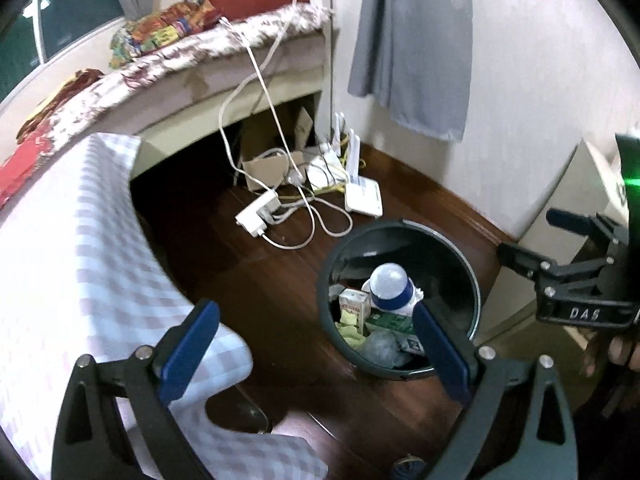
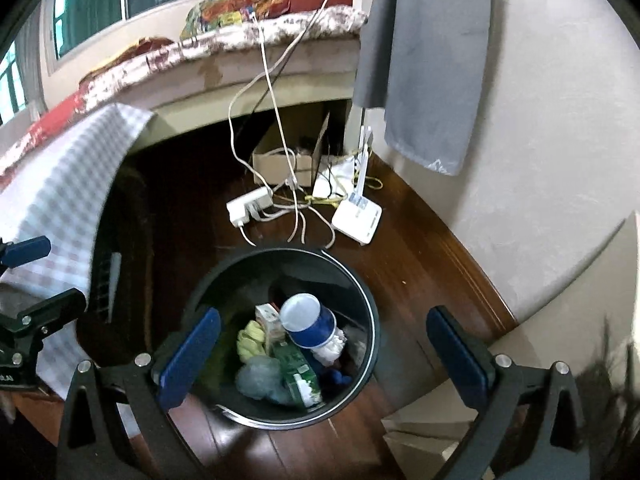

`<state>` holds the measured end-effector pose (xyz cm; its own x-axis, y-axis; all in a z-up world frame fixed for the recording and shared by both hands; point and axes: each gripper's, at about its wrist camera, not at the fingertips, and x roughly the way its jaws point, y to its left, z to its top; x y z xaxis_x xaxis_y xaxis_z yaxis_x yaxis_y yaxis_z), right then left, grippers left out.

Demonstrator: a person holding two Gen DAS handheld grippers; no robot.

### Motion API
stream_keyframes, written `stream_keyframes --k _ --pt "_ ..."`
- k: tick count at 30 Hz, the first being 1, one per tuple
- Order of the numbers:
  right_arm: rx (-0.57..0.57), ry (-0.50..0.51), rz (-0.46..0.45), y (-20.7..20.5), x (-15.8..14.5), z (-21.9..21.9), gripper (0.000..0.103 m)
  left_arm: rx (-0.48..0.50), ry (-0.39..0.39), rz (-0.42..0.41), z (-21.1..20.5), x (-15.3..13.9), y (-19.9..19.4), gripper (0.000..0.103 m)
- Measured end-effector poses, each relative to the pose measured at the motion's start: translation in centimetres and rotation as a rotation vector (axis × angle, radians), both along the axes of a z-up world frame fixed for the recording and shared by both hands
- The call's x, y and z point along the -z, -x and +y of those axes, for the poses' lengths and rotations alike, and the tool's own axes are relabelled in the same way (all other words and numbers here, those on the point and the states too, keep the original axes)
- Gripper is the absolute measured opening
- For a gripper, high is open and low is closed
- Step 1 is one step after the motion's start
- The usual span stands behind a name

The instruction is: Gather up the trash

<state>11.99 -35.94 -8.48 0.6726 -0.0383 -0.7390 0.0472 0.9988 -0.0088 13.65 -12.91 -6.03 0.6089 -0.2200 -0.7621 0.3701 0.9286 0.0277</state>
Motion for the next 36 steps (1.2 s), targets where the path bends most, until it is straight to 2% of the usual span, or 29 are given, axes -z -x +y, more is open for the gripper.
stream_keyframes --k 9,17,23,36 --pt "-0.050 -0.001 -0.093 3.4 -4.5 4.1 0.103 -0.071 0.030 -0.118 3.1 -4.0 3.4 0.098" --pt "-0.049 0.011 -0.159 9.6 -10.2 7.5 0.103 -0.113 0.049 -0.230 6.6 -8.5 7.3 0.099" --pt "-0.046 0.111 -0.229 13.0 -13.3 10.2 0.103 -0.136 0.082 -0.296 8.1 -10.9 10.8 0.102" --pt "-0.102 0.134 -0.241 15.4 -15.1 13.2 0.103 -0.187 0.121 -0.329 10.3 -12.6 13.8 0.102"
